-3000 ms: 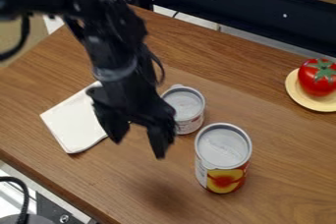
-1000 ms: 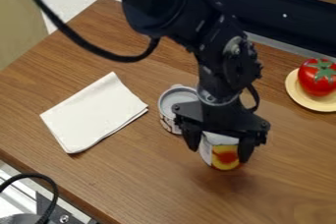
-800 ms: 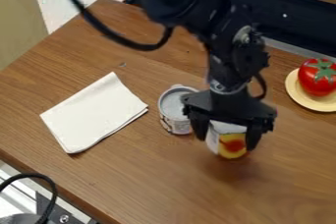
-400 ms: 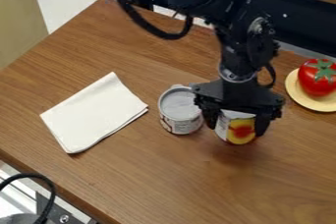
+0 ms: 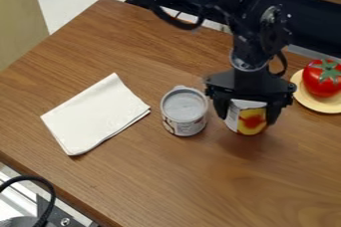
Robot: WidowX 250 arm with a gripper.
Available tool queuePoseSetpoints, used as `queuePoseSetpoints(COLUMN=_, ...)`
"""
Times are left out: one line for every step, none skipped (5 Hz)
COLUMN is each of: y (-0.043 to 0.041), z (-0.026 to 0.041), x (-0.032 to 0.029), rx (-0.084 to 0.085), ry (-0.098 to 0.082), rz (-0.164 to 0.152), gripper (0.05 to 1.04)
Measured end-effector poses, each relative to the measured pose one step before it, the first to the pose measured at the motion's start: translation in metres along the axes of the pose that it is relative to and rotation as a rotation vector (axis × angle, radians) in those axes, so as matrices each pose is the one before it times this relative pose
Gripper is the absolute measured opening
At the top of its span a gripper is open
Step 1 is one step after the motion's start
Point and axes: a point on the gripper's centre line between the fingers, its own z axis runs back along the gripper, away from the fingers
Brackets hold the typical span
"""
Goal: Moved the can from the bottom right to the top right
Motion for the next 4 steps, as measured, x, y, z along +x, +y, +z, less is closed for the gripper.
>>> queuePoseSetpoints(y=-0.00113, z=-0.00059, x=0.00954, rx=-0.0009, ry=-0.0097, rz=0.0269, gripper=0.997)
queuePoseSetpoints(y=0.0007, z=-0.00315, x=0.00785, rx=0.0081, ry=-0.0051, rz=0.0156, gripper=0.997)
queuePoseSetpoints(y=-0.00127, z=-0.00139, x=0.00489, rx=0.0017, ry=-0.0069, rz=0.0093, gripper=0.997)
queuePoseSetpoints(y=0.00066, z=0.00086, x=0.00471, rx=-0.0028, ry=-0.0084, rz=0.0141, gripper=0.997)
